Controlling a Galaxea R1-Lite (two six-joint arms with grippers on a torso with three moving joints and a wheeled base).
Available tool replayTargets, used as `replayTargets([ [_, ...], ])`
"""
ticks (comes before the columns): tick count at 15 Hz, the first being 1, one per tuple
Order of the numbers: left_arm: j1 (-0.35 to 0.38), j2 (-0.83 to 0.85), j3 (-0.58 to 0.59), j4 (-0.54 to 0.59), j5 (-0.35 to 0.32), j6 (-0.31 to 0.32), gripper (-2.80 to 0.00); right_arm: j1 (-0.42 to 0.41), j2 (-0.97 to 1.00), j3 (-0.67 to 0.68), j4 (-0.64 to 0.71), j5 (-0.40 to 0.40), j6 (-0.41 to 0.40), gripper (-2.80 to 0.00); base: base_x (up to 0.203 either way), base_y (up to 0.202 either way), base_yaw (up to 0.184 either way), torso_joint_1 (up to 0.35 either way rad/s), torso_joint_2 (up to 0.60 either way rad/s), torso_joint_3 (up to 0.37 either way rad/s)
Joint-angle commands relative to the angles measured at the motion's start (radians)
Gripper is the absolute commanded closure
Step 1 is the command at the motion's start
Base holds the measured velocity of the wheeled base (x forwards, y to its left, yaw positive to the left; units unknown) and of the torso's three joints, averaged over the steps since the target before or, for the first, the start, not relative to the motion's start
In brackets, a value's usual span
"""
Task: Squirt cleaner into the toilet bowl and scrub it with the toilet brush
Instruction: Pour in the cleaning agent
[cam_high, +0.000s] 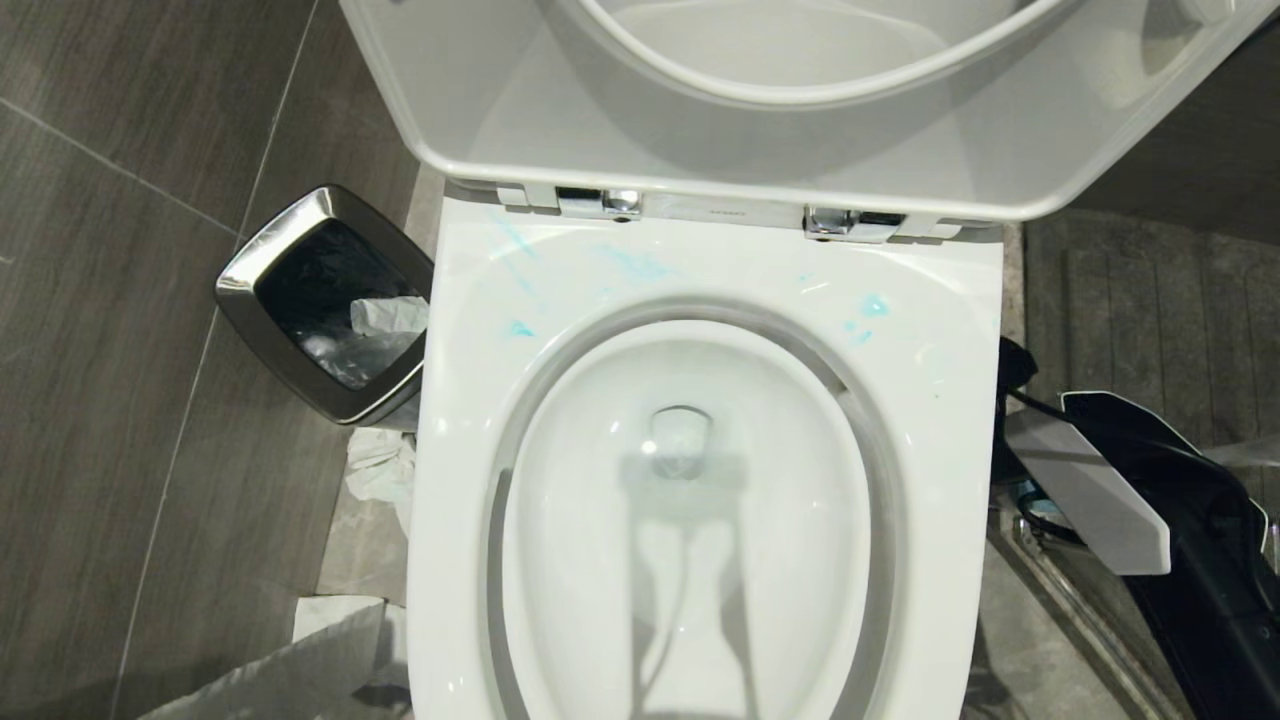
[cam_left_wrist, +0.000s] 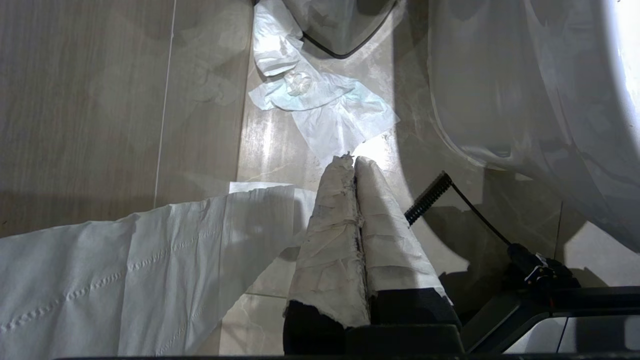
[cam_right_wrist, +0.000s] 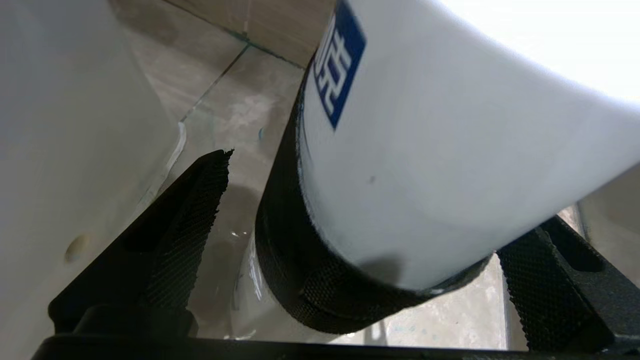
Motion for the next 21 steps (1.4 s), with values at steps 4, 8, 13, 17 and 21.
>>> replayTargets([
  [4,0.000,0.001,0.002,0.000,0.000,0.000,0.00,0.000,0.014,-0.029,-0.009,0.001,-0.007,0.00,0.000,0.000,0.000,0.000,0.00,0.000],
  [8,-0.001,0.001,0.002,0.000,0.000,0.000,0.00,0.001,0.016,-0.029,-0.009,0.004,-0.012,0.00,0.000,0.000,0.000,0.000,0.00,0.000],
  [13,0.000,0.001,0.002,0.001,0.000,0.000,0.00,-0.002,-0.003,-0.021,-0.009,0.004,-0.014,0.00,0.000,0.000,0.000,0.000,0.00,0.000],
  [17,0.000,0.001,0.002,0.000,0.000,0.000,0.00,-0.017,-0.064,0.012,-0.009,-0.001,-0.016,0.00,0.000,0.000,0.000,0.000,0.00,0.000],
  [21,0.000,0.001,0.002,0.000,0.000,0.000,0.00,-0.042,-0.175,0.094,-0.009,-0.007,-0.014,0.00,0.000,0.000,0.000,0.000,0.00,0.000],
])
